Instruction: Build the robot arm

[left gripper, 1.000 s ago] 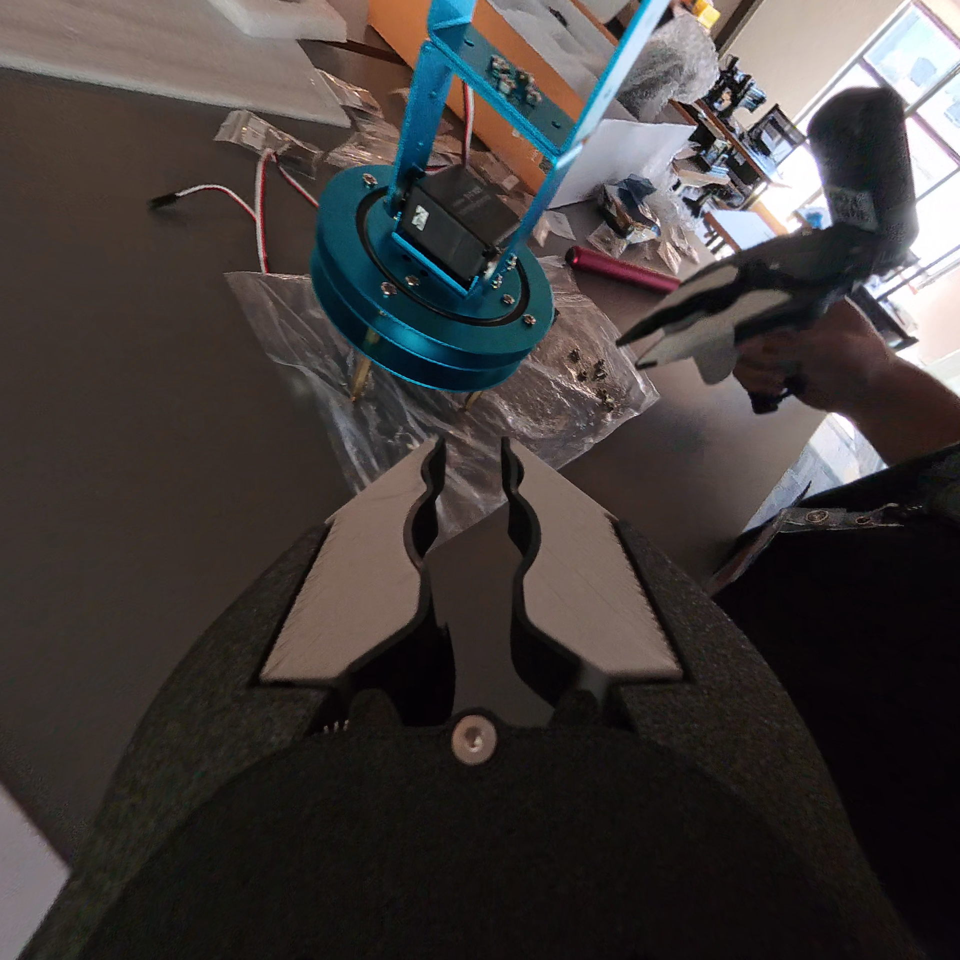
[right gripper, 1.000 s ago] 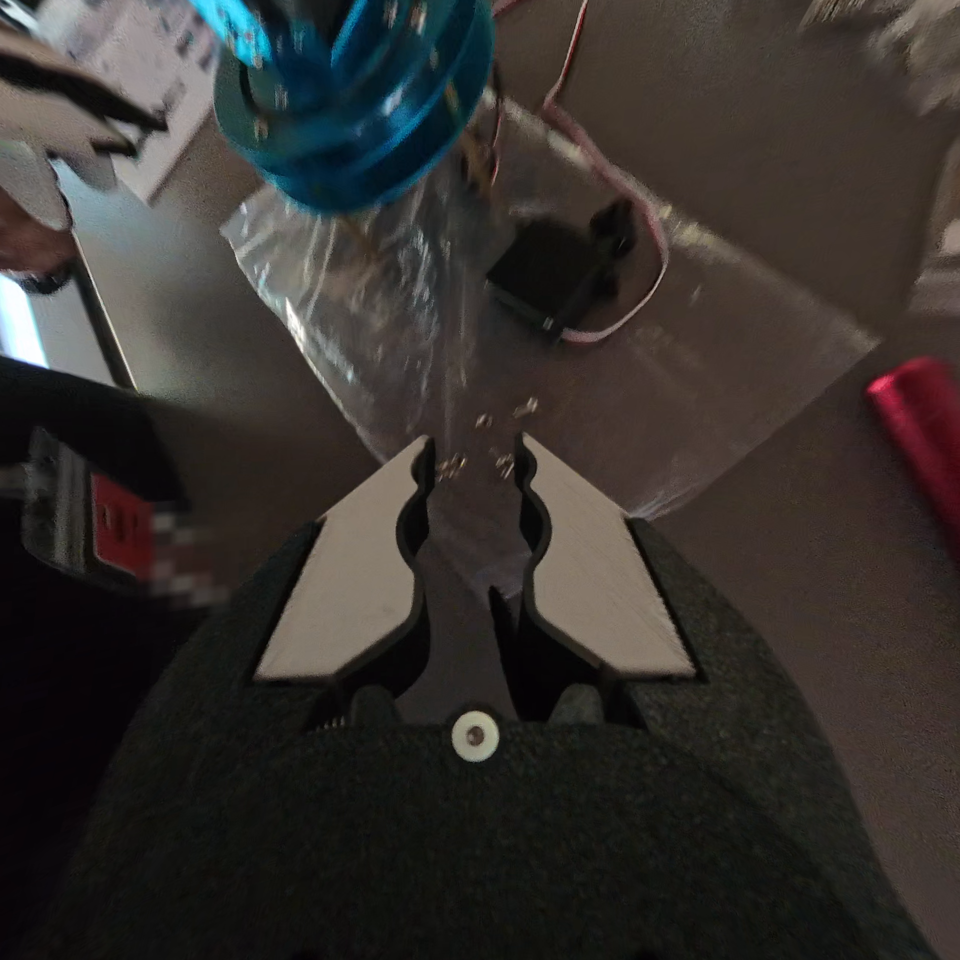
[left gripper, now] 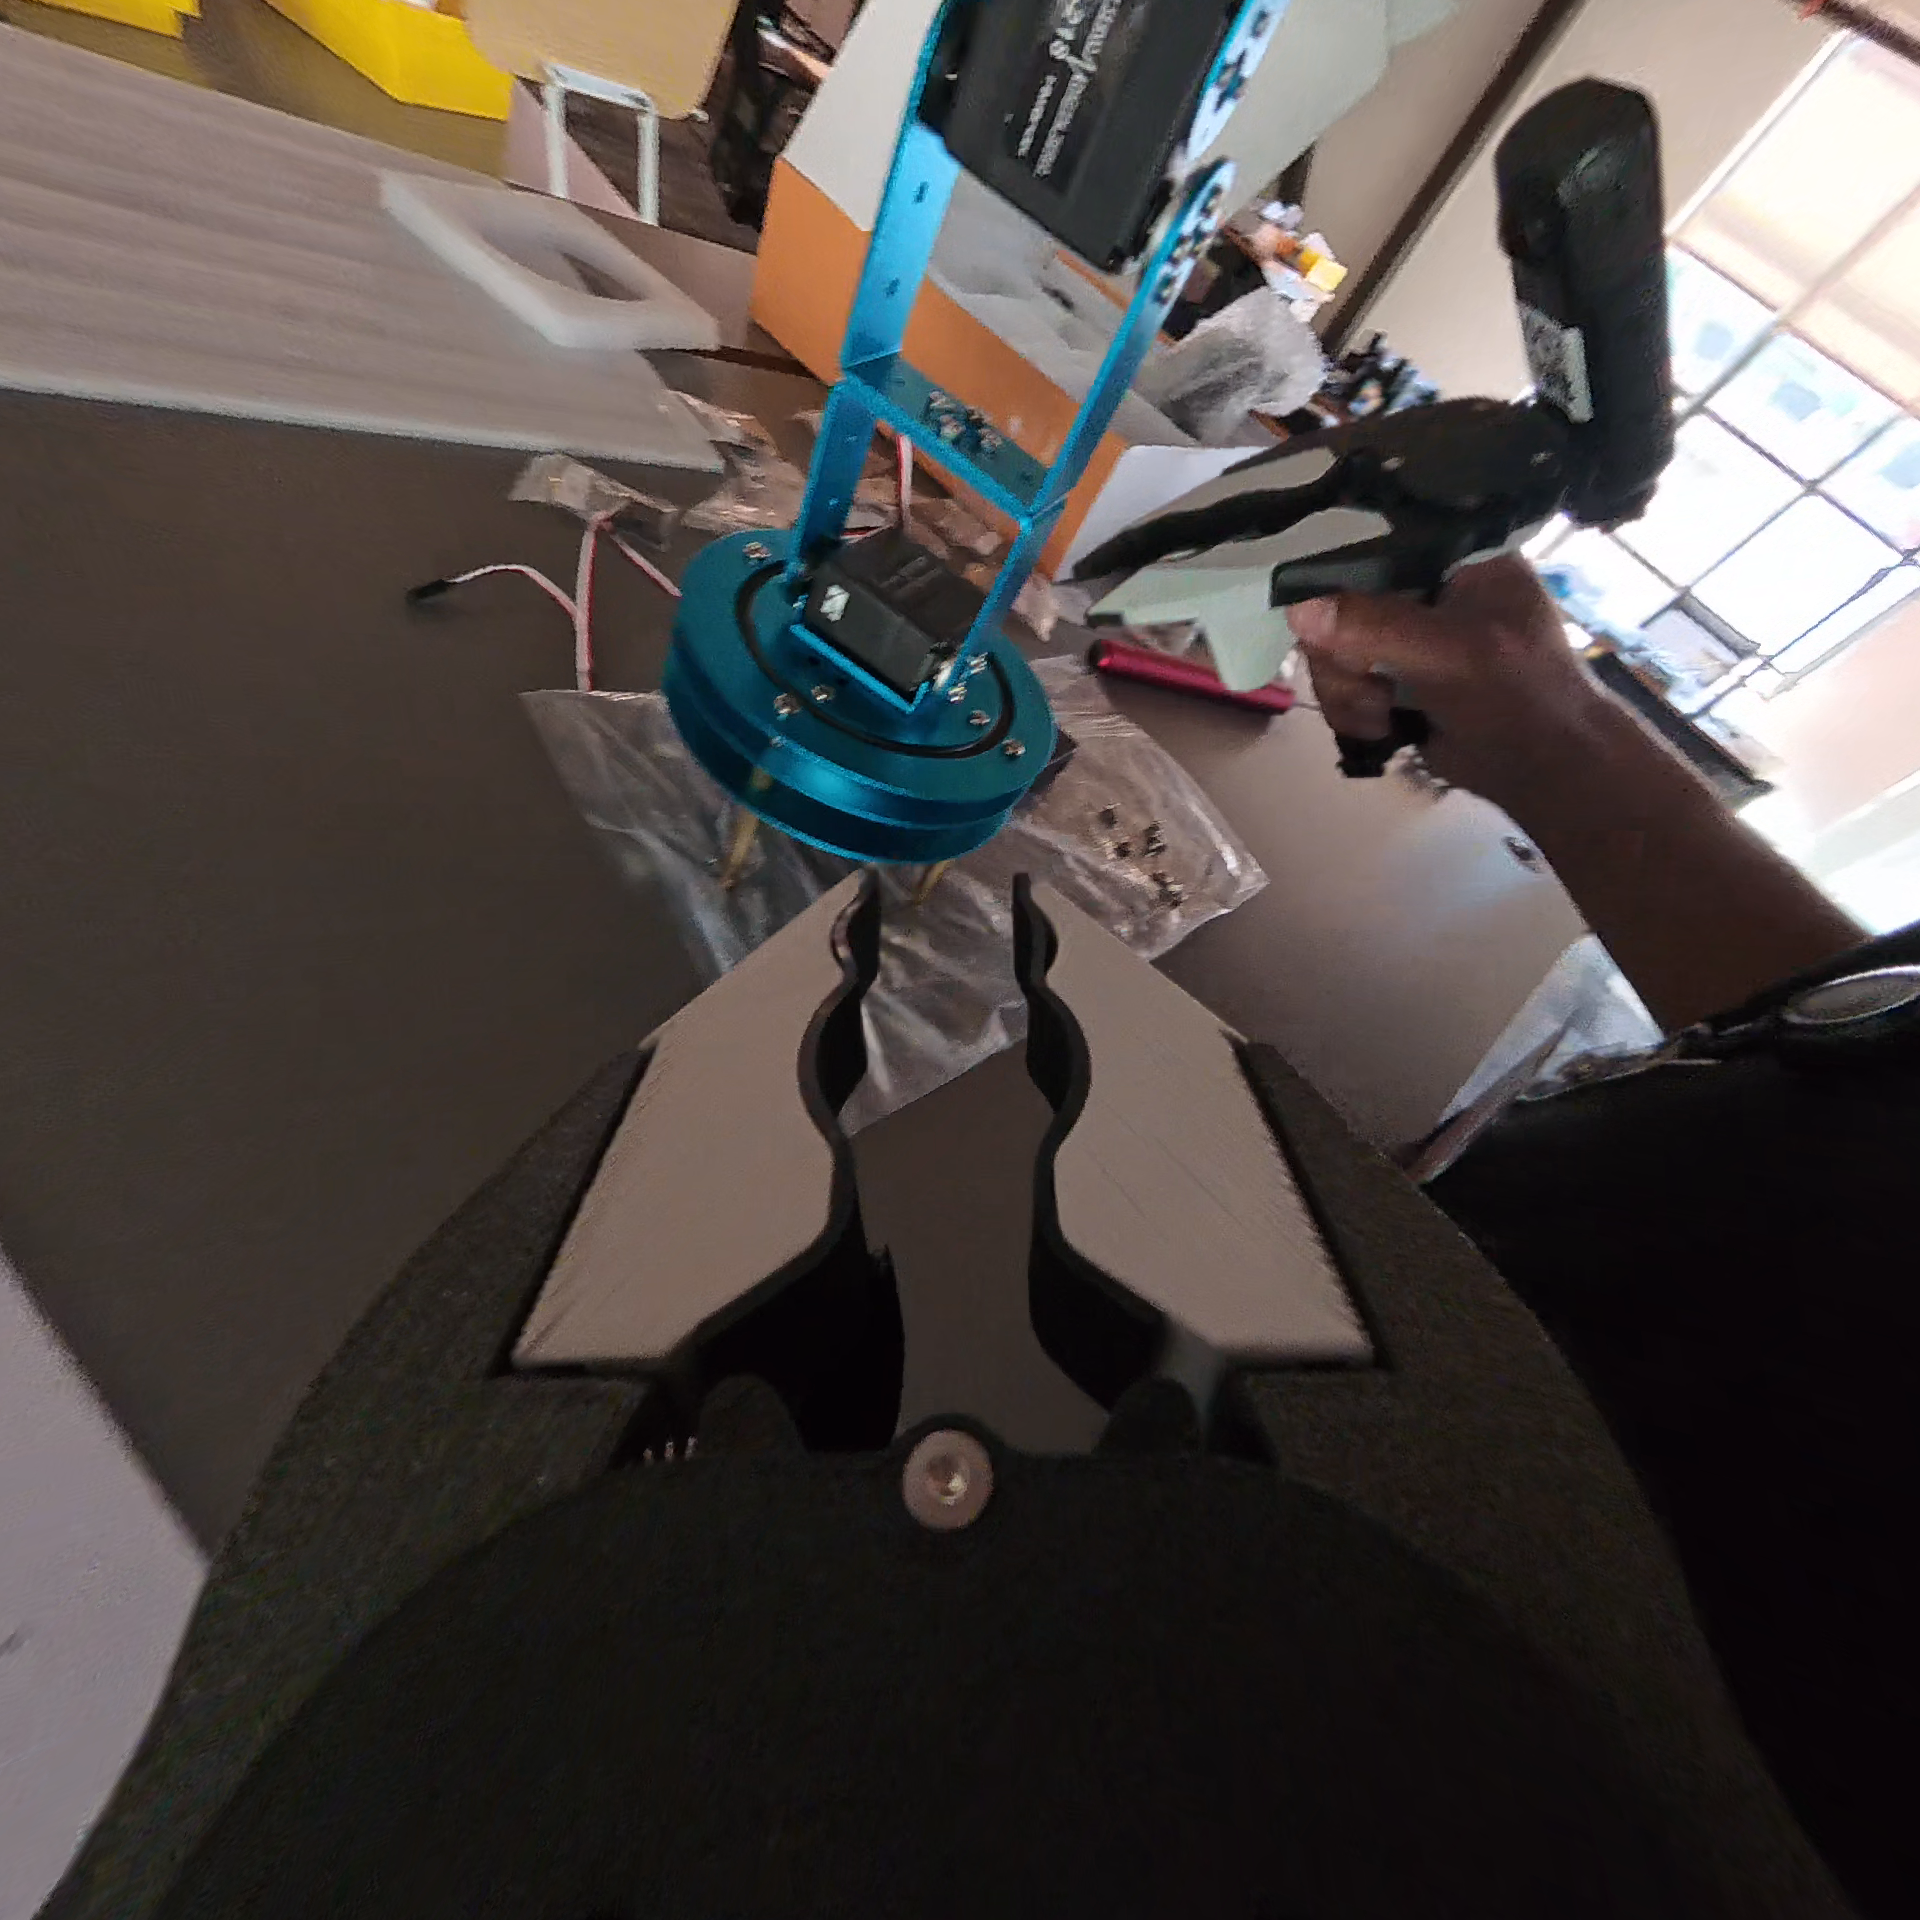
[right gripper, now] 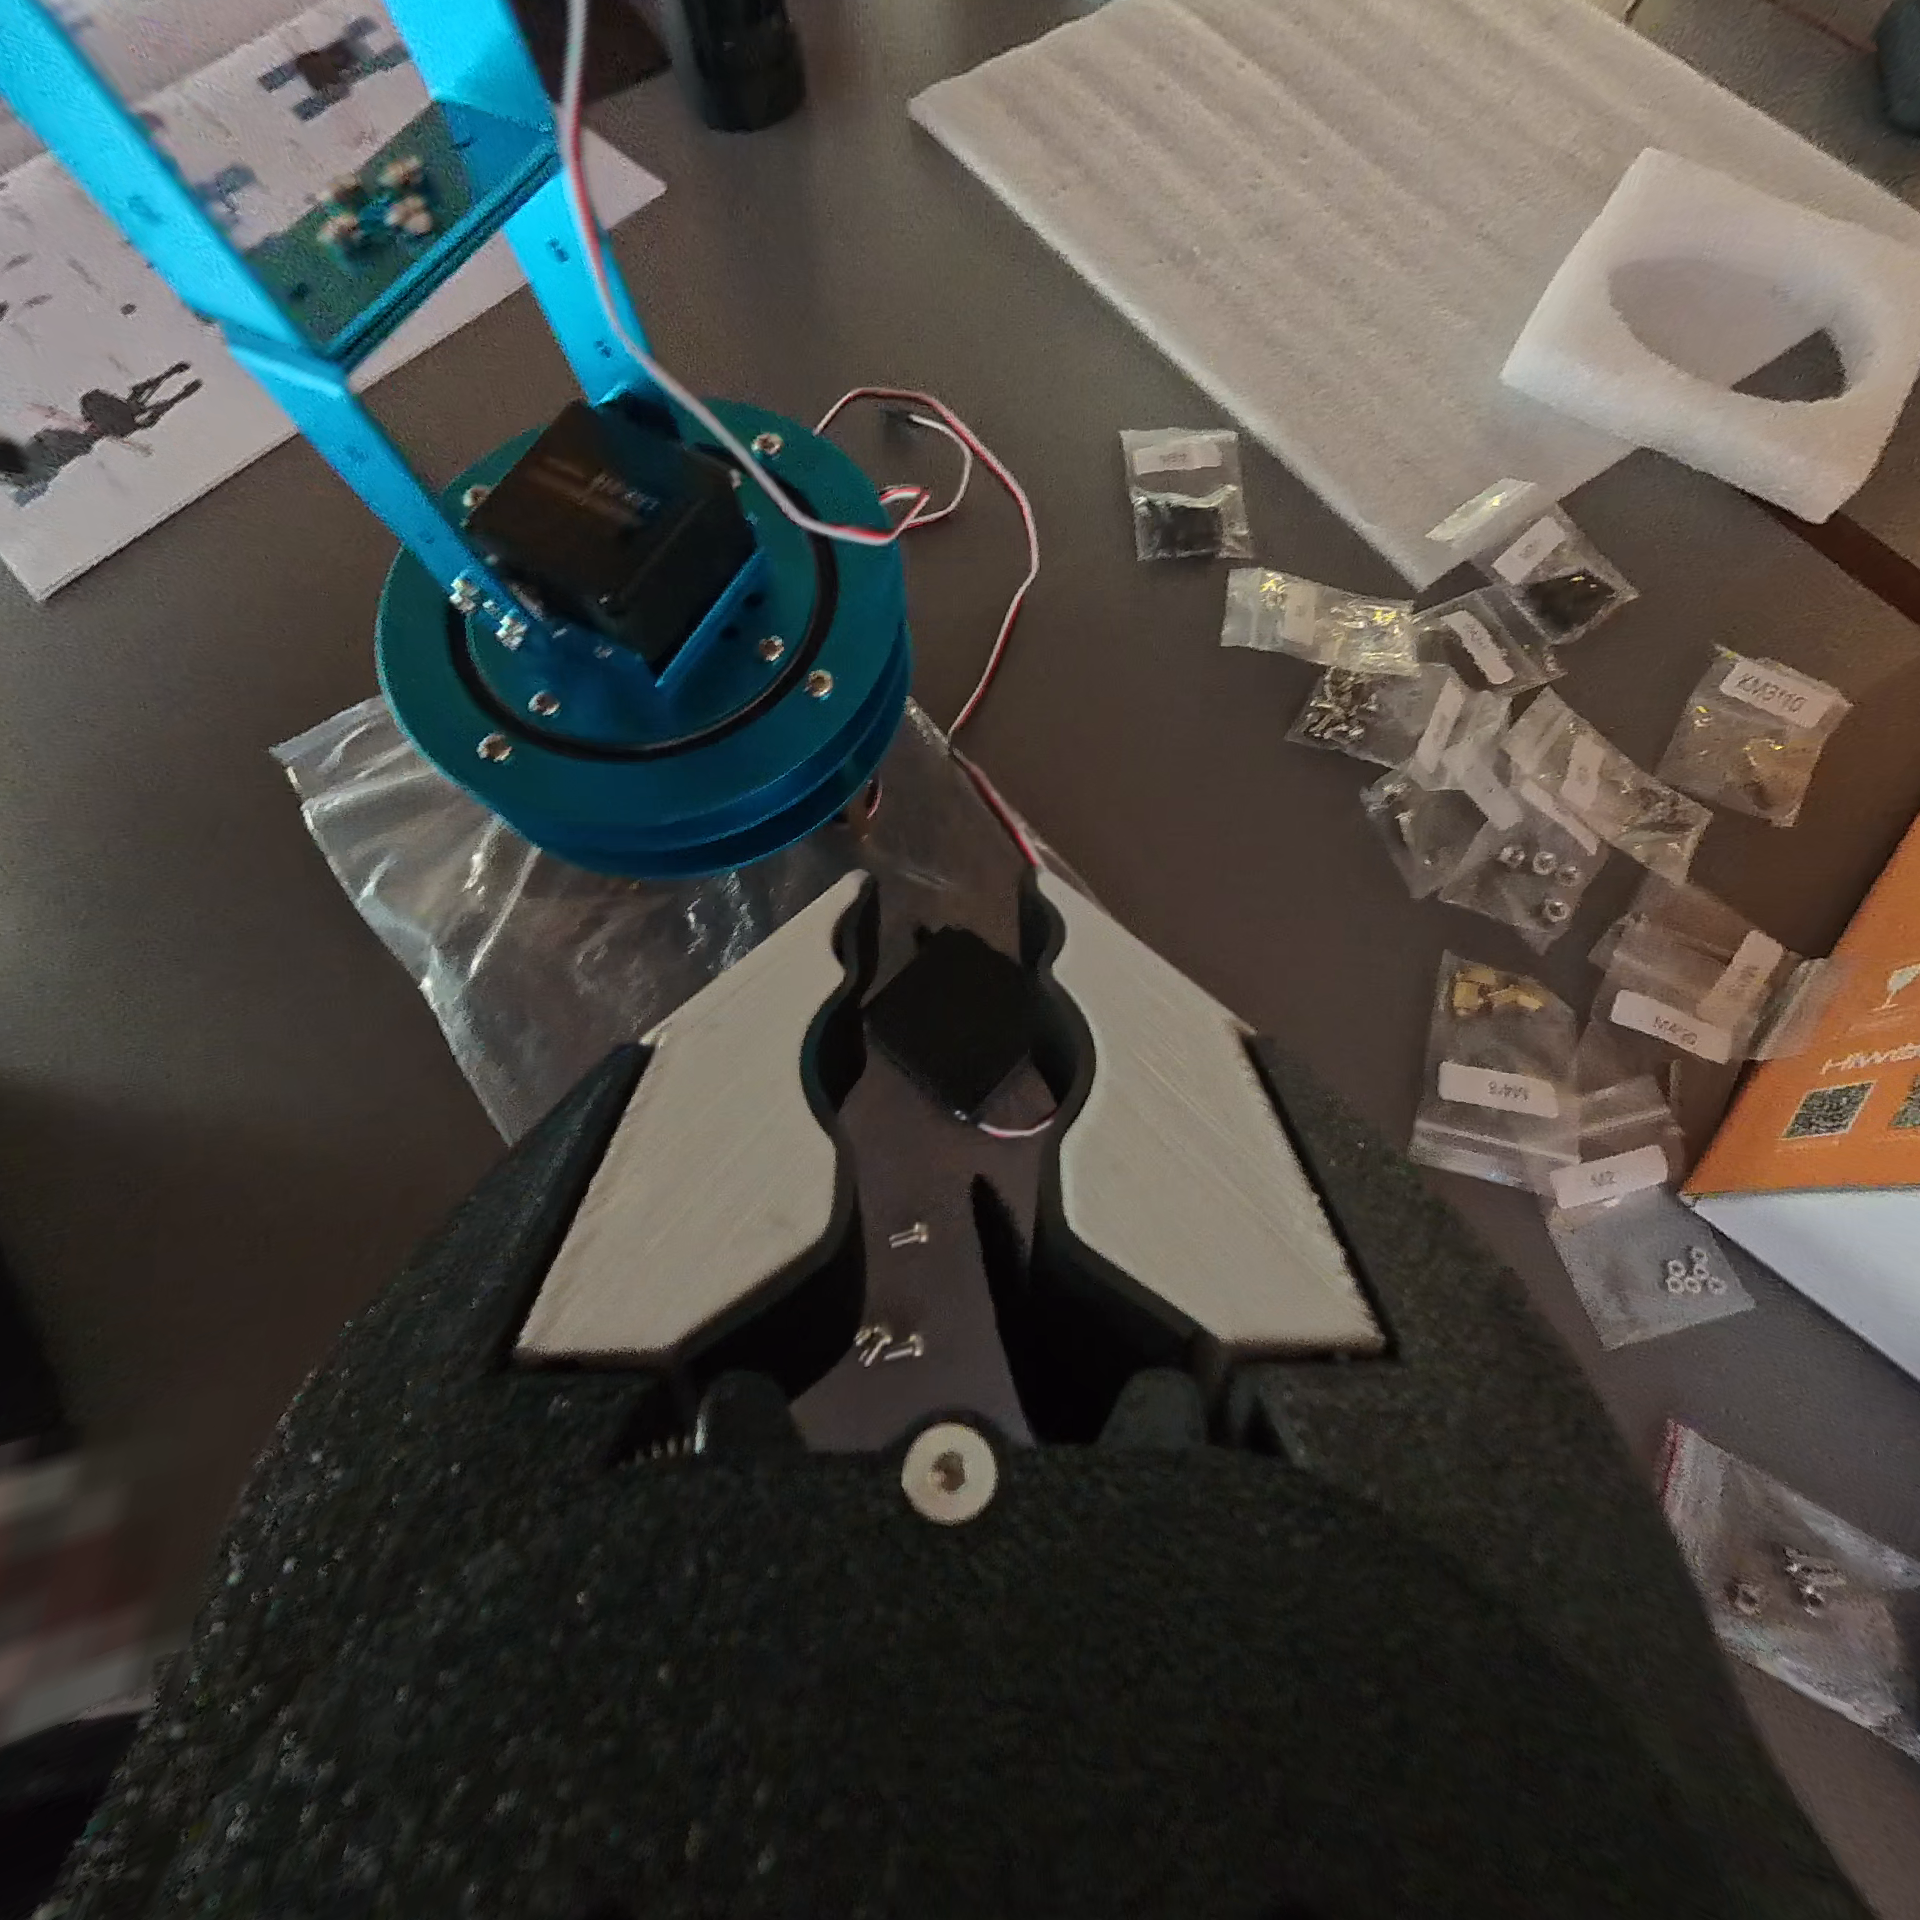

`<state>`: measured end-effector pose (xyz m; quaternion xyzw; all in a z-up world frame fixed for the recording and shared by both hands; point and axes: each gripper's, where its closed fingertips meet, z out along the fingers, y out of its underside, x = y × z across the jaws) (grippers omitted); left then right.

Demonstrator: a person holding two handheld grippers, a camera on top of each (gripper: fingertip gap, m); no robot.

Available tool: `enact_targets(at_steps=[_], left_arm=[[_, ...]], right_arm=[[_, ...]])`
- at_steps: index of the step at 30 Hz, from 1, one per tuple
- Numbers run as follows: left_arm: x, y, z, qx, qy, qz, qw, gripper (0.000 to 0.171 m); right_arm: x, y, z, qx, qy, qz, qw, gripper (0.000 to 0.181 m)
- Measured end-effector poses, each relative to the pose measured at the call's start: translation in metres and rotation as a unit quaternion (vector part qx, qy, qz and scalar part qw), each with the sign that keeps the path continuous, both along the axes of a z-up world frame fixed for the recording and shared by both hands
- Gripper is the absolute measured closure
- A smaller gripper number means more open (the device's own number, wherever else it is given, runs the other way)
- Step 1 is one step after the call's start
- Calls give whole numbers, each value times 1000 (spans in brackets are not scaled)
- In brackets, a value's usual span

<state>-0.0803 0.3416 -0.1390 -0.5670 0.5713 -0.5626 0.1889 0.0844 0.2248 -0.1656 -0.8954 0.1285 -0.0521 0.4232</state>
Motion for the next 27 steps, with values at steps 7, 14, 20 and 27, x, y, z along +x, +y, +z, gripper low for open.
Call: enact_targets(at_steps=[7,14,20,27], left_arm=[[-28,42,-11,20,10,77,997,147],[-67,88,-22,50,28,138,989,147],[-135,178,-39,119,75,236,961,149],[-179,240,-59,173,118,239,948,147]], right_arm=[[17,-24,-11,-12,33,-38,999,155],[-24,-24,-26,-11,74,-23,997,155],[-116,2,-28,41,146,45,987,158],[-208,62,-24,48,217,118,968,157]])
